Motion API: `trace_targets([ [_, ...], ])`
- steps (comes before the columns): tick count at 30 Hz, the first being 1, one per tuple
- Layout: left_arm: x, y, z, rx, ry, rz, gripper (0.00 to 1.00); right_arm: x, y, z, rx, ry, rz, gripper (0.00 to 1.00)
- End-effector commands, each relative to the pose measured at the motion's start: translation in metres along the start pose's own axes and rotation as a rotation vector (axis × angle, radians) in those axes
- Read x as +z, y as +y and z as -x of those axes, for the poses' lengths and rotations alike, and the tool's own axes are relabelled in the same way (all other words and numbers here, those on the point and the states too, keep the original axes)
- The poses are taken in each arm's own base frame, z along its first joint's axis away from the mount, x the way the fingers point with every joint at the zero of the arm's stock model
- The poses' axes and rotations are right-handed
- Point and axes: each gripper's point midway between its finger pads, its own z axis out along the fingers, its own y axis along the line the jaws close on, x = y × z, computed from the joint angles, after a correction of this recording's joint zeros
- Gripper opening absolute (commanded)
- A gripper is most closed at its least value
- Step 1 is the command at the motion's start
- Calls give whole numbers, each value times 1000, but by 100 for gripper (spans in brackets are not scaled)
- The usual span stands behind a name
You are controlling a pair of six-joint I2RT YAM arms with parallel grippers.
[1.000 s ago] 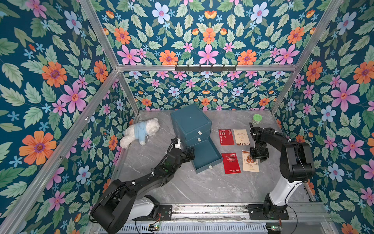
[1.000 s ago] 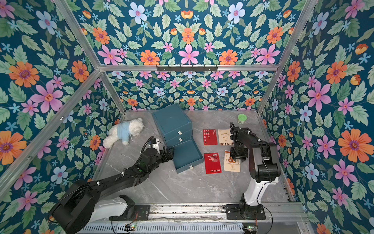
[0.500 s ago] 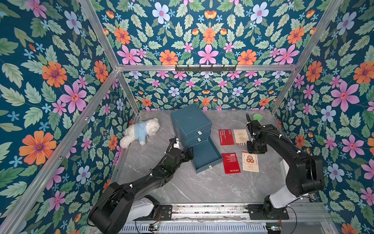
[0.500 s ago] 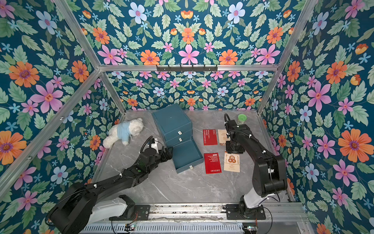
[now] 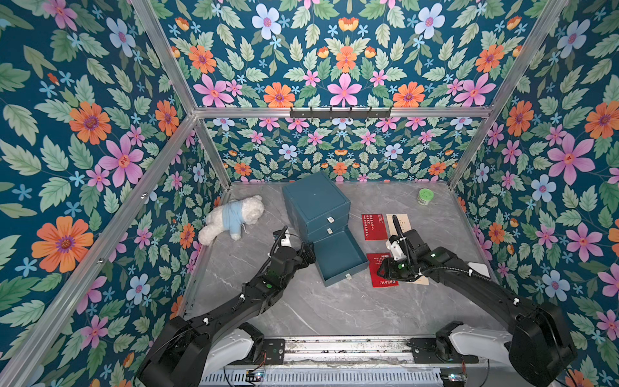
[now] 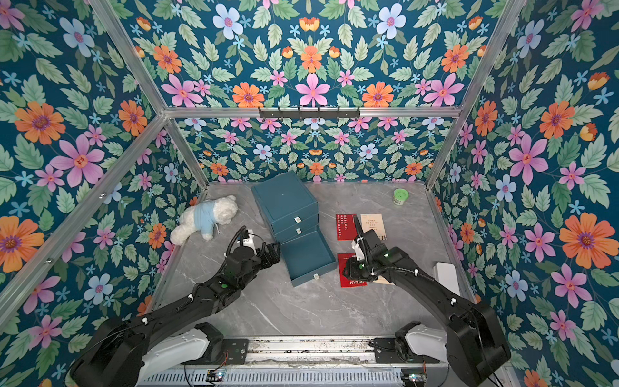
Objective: Take the postcards out of the drawer
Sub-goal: Close the drawer in the storage box.
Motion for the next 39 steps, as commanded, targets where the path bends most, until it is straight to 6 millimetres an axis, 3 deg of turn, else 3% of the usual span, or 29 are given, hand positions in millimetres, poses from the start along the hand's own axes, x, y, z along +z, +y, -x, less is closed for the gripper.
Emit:
trace_targets([
  [1, -1, 6, 4, -35, -22, 24, 98, 7, 48, 20, 0, -101, 238, 49],
  [11, 0, 29, 8, -104, -30, 70, 99, 52, 81, 21, -52, -79, 342, 50],
  [25, 3, 45, 9, -151, -30, 86, 99, 91, 72, 10, -22, -13, 305, 48],
  [28, 4, 45, 8, -148, -24, 85, 99, 94, 68, 10, -16, -18, 290, 41],
  [35, 3, 47, 8, -148, -28, 90, 99, 92, 66, 12, -13, -27, 270, 11],
  [39, 2, 48, 7, -150, -28, 89, 99, 88, 67, 13, -54, -21, 254, 1],
])
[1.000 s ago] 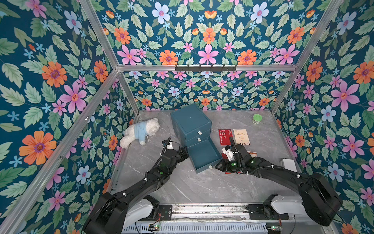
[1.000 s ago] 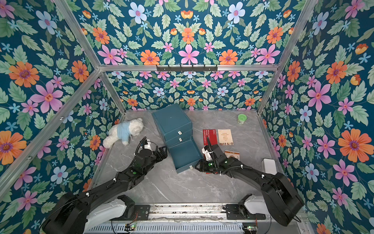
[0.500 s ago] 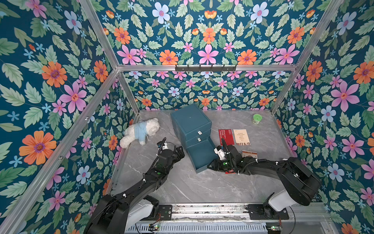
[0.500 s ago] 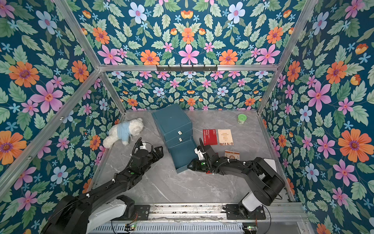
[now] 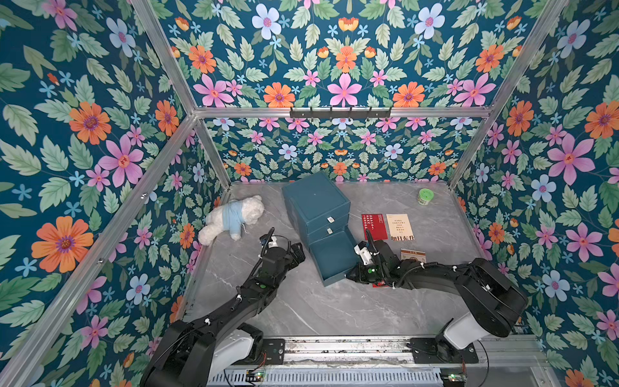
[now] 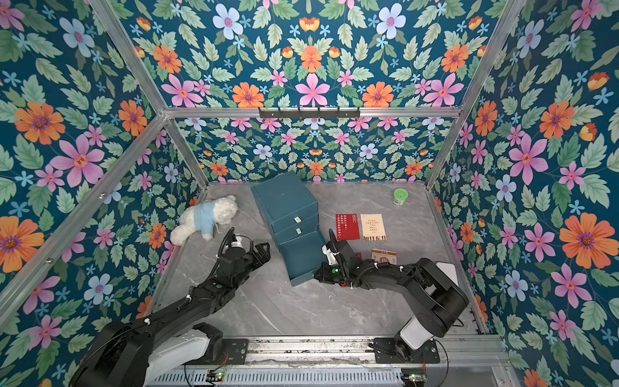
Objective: Take the postcards out of the drawer
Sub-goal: Close the drawer in the storage box.
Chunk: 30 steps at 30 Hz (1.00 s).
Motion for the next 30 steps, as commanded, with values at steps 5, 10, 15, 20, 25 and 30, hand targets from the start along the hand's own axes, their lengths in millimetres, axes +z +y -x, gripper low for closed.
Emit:
trace_targets([
  [5, -1, -1, 4, -13, -21, -12, 99, -7, 4, 5, -126, 19, -49, 0],
  [10, -2, 1, 3, -14, -24, -9, 99, -8, 3, 11, -173, 30, -85, 0],
  [15, -2, 1, 4, -17, -25, -11, 99, 0, 2, 26, -177, 3, -108, 0],
  [20, -3, 5, 2, -19, -26, -2, 99, 3, 5, 50, -171, -93, -100, 0],
  [25, -1, 5, 0, -20, -20, -2, 99, 2, 19, 72, -174, -194, -49, 0],
  [30, 1, 6, -1, -18, -20, 0, 99, 16, 16, 82, -155, -243, -19, 2],
])
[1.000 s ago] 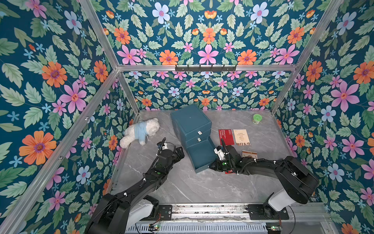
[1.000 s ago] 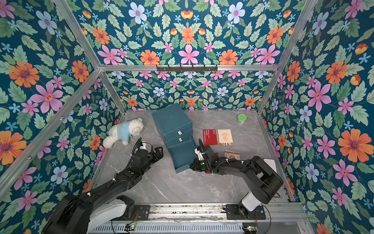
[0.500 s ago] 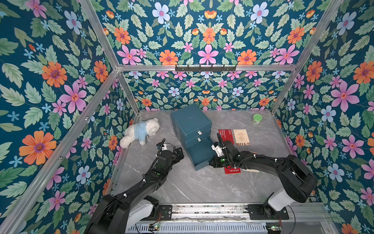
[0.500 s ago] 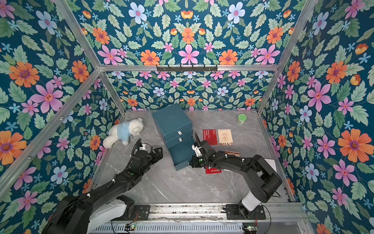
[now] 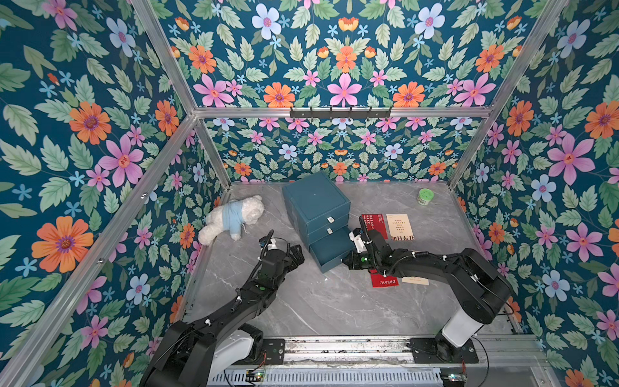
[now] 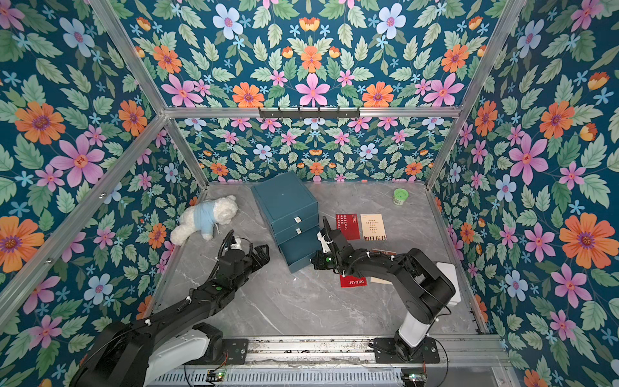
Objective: Take the postcards out of the drawer
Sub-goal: Close the drawer in the storage box.
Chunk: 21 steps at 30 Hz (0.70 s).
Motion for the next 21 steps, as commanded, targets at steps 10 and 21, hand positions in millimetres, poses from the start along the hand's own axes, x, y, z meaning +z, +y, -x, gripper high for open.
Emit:
trace_targets([
  [10, 4, -4, 4, -10, -19, -12, 99, 16, 21, 62, 18, -276, 113, 3],
  [21, 4, -2, 3, -8, -13, -8, 99, 39, 22, 87, 20, -334, 127, 8],
])
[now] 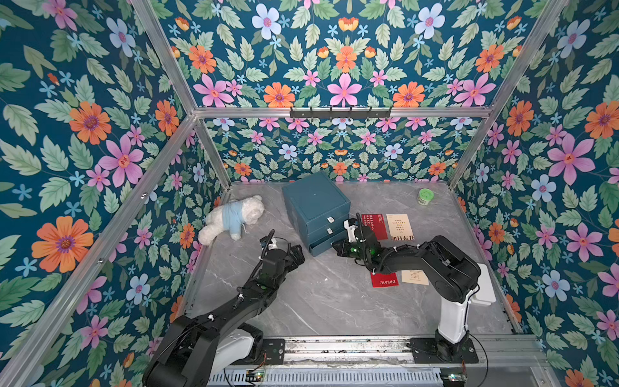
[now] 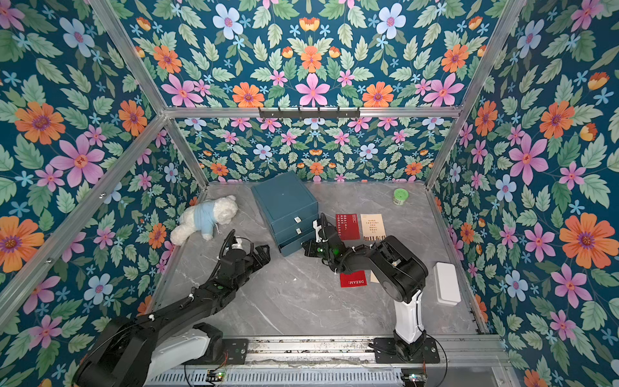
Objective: Take the postcards out of the drawer
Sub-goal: Close the drawer in the storage box.
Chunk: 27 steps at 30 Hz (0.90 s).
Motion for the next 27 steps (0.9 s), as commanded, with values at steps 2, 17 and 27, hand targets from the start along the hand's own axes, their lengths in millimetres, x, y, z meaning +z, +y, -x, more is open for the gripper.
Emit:
trace_targets([
  [2, -1, -3, 4, -9, -16, -12, 99, 6, 9, 22, -4, -82, 29, 8],
  [17, -2, -2, 9, -8, -25, -6, 99, 20, 9, 27, -5, -89, 43, 29],
  [27, -2, -1, 25, 13, -56, 13, 99, -8, 15, 30, -43, -108, 47, 52],
])
